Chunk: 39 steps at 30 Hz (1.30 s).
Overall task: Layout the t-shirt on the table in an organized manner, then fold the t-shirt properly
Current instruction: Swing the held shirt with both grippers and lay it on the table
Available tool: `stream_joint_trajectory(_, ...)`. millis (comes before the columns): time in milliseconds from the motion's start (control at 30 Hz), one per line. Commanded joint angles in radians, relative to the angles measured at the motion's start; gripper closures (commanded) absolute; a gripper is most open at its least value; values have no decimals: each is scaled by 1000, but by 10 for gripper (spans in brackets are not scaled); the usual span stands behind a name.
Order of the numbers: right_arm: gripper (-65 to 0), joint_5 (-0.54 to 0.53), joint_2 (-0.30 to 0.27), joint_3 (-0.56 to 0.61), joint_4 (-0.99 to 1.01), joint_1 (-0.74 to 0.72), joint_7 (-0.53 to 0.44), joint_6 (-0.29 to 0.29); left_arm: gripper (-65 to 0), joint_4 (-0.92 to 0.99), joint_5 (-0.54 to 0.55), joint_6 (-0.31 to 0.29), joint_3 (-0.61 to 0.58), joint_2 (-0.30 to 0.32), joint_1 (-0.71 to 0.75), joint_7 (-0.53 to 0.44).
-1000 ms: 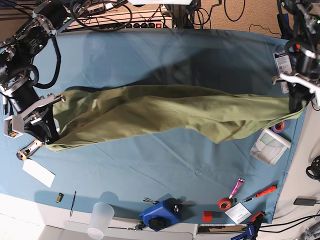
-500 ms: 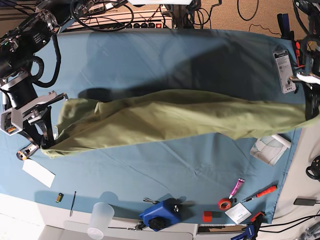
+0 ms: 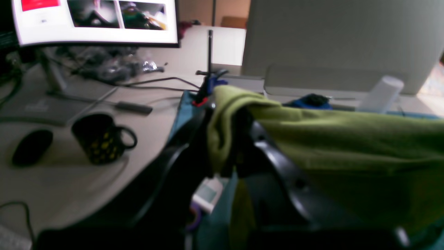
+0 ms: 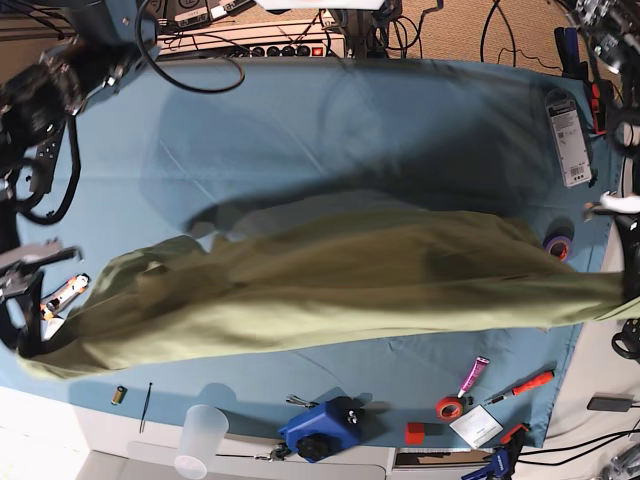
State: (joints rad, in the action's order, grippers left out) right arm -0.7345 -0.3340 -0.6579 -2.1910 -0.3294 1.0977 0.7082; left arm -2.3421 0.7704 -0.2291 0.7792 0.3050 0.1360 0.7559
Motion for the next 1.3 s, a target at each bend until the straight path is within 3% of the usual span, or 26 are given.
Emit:
stream_joint_trajectory(0,0,-19,-25,-2,19,-51,-35,-10,0,-14,-12,0,-35,13,-24,-47)
stream_joint_trajectory(133,0,-65,-44,8,147,-174,-20,-10,0,-14,-135,7,-190,9,-104,-74)
stream_joint_trajectory(267,0,-65,-48,84,271,-274,3,-10,0,-14,-224,72,-297,5,-209,-76)
stream_joint_trajectory(367,0,-50,-48,169,377,-320,18,-10,0,40,-286,74,-340,2,-262,-76)
stream_joint_trajectory(500,0,-50,-29,235,481,-365,11,-10,0,121,-329,75,-328,-51,-302,-75)
stream_joint_trajectory(700,0,-53,62,224,479,-410,30,-10,0,114,-322,74,-316,-137,-307,-48)
stream_joint_trajectory(967,0,-91,131,224,334,-391,108,-10,0,-14,-320,72,-214,-151,-266,24)
stream_joint_trajectory(1167,0,-104,174,213,111,-305,109,-10,0,-14,-99,71,-63,-155,-217,84)
stream_joint_trajectory(1267,0,-104,200,199,14,-244,105,-10,0,-14,-49,41,-3,-155,-211,85)
